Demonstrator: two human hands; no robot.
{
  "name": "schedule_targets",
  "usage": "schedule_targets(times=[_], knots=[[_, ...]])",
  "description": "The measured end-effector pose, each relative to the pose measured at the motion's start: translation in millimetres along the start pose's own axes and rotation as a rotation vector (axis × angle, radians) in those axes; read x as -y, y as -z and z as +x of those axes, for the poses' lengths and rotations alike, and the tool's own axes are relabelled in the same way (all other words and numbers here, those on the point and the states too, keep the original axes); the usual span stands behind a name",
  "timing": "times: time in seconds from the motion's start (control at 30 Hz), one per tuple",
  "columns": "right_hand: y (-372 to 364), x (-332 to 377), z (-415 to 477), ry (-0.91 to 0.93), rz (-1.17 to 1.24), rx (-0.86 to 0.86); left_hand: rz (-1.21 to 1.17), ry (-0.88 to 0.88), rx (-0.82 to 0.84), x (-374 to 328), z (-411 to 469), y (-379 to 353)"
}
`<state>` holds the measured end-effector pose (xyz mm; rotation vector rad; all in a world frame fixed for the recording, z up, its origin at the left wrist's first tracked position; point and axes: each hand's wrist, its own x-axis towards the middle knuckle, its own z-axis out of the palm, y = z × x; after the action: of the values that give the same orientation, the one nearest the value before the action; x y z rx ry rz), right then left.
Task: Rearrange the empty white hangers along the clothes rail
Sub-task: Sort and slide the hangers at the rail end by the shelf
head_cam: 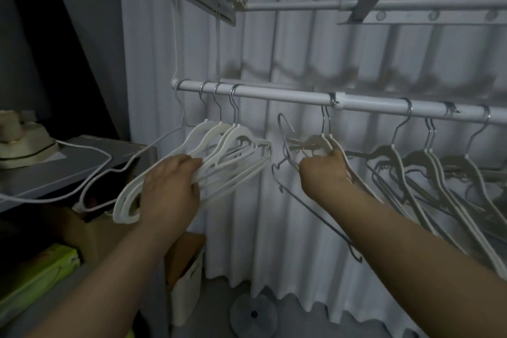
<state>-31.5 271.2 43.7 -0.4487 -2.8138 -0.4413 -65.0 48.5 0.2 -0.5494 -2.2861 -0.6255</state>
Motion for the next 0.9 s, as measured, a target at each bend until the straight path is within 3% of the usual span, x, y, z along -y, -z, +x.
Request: schedule_targets(times=[0.17,0.4,0.5,0.73,0.9], knots=[[-8,8,-48,-0.007,-0.042,0.135,-0.109,-0.1,0.015,7,-28,11],[-9,4,-113,0.034,0.372,0.378,-0.339,-0.047,0.144,7,-91,27],[0,-3,-146,0.104,0.623,0.479,-0.587,0.058,0.352,-5,-110,34],[19,-7,-189,0.19,1.05,0.473,-0.459,0.135,0.778,-22,-142,51],[24,4,-201,0.226,1.052,0.496,-0.509,0.1,0.788,-14,-151,71]])
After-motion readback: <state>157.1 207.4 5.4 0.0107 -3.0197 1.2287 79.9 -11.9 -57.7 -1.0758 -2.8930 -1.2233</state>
